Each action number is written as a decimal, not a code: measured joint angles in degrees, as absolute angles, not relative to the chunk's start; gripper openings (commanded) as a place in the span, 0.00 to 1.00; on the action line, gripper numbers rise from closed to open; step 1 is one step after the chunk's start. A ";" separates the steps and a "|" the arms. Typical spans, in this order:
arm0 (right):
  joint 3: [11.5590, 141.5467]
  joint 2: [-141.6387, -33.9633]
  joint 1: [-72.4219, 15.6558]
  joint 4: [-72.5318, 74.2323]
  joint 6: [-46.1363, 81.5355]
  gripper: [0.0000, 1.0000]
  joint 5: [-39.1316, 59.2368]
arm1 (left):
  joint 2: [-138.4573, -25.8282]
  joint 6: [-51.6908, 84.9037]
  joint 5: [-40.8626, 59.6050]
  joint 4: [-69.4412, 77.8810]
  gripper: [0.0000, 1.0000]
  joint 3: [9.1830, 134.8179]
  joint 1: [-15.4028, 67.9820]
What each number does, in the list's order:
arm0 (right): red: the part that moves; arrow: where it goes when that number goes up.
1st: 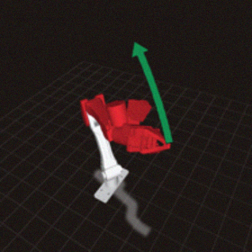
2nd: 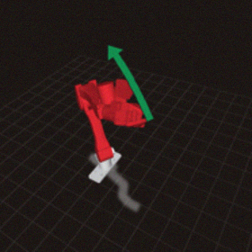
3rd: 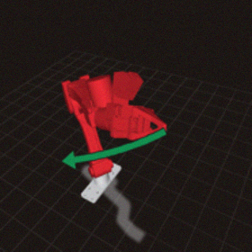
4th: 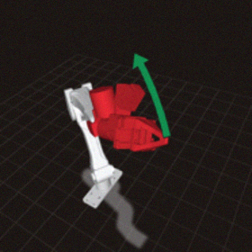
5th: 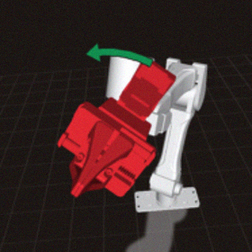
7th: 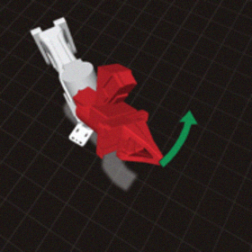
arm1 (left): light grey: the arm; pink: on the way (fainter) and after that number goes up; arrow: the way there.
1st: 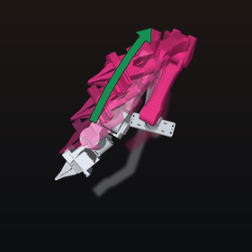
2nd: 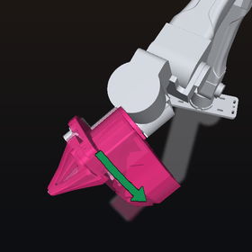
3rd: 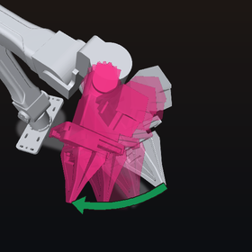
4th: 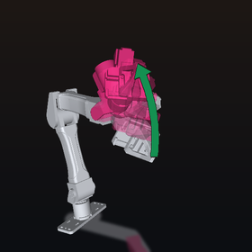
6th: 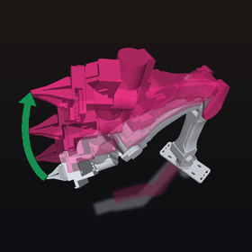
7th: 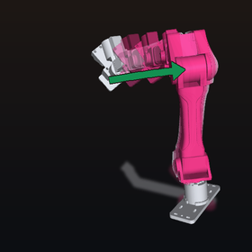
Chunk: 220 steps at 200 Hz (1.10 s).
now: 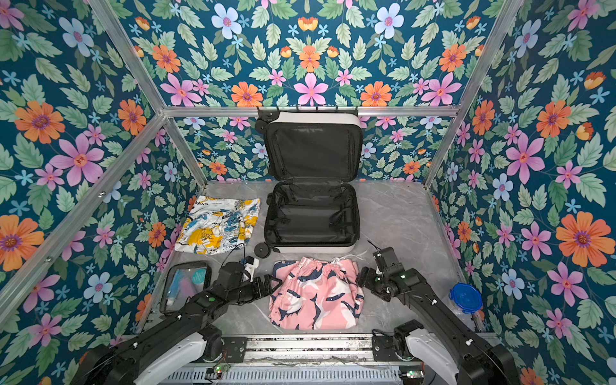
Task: Pack the luggage
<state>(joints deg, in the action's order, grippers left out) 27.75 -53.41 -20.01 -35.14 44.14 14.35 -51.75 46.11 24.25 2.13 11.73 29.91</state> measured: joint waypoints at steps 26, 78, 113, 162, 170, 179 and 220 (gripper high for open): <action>24.05 -55.35 -19.64 -31.81 44.77 0.80 17.61 | -52.36 46.33 23.92 6.17 0.99 10.50 30.52; 21.45 -59.42 -19.53 -19.49 45.98 0.79 24.38 | -54.39 46.28 24.05 12.08 0.99 8.71 31.97; 20.93 -62.65 -21.19 -12.71 47.00 0.77 27.42 | -57.41 46.28 24.16 17.08 0.96 8.14 33.89; 21.69 -65.08 -26.94 -9.61 49.32 0.62 26.30 | -62.59 47.59 23.49 22.46 0.80 8.93 38.87; 21.69 -65.21 -27.00 -9.61 49.56 0.56 26.13 | -63.05 47.83 22.96 22.65 0.74 8.95 39.46; 21.69 -65.36 -27.18 -9.72 50.00 0.51 25.39 | -63.46 48.03 22.57 22.61 0.66 9.02 39.90; 22.59 -65.25 -27.27 -11.14 50.57 0.14 24.93 | -64.64 49.30 21.80 21.69 0.23 9.41 41.04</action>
